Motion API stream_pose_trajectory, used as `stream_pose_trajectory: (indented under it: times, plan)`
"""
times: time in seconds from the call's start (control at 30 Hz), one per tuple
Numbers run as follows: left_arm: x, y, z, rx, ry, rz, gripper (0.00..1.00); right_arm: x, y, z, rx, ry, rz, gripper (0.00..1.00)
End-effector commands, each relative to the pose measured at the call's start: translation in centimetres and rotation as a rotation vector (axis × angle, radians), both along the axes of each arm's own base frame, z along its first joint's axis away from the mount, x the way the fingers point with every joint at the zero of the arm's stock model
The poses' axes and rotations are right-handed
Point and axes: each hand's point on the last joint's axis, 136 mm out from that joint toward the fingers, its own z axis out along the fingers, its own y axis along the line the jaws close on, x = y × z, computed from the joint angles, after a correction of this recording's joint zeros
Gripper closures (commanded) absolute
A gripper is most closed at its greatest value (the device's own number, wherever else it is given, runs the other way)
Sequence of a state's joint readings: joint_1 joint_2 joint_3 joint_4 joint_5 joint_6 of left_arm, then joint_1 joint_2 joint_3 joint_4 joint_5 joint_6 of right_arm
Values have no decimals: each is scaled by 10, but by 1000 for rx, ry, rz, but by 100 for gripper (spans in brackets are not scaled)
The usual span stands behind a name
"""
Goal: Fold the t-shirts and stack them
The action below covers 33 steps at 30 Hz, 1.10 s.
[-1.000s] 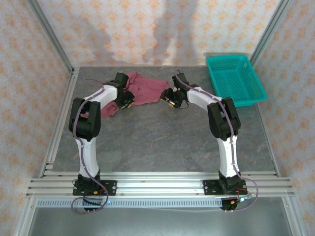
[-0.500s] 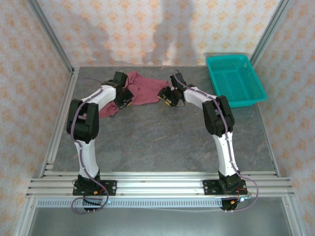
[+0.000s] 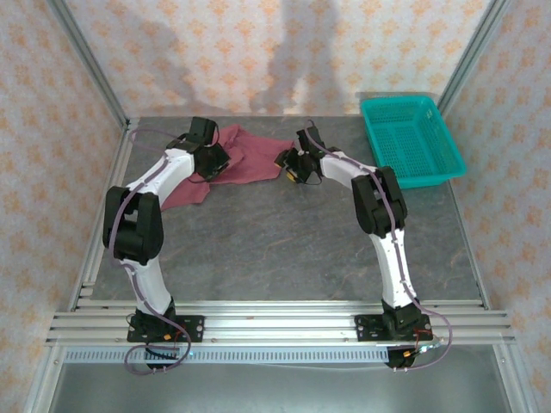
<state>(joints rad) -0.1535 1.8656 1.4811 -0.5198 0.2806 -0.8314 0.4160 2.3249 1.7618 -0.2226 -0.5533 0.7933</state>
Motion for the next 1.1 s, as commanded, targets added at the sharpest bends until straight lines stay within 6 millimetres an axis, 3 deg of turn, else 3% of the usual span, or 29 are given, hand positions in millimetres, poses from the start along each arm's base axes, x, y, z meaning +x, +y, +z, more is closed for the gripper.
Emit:
stream_pose_trajectory:
  times: [0.0, 0.27, 0.33, 0.47, 0.5, 0.63, 0.77, 0.97, 1.07]
  plan:
    - [-6, -3, 31, 2, -66, -42, 100, 13, 5, -5, 1, -21, -31, 43]
    - [-26, 5, 85, 38, -162, -79, 100, 18, 32, -11, 25, -6, -13, 52]
    - [-31, 7, 96, 42, -182, -81, 100, 19, 36, -15, 23, 1, -16, 64]
    - [-44, 14, 117, 51, -211, -94, 100, 31, 36, -14, 2, -16, -37, 100]
    - [-47, 18, 123, 54, -221, -90, 100, 34, 32, -9, -15, -28, -49, 100]
    - [-62, 39, 148, 63, -270, -61, 100, 44, 5, 37, -63, -146, -96, 100]
    - [-78, 51, 169, 73, -308, -63, 100, 36, -36, 82, -134, -235, -109, 100]
    - [-101, 67, 177, 79, -315, -49, 100, 6, -97, 114, -246, -275, -126, 100]
    - [-108, 75, 188, 81, -340, -38, 100, -8, -118, 126, -237, -282, -143, 100]
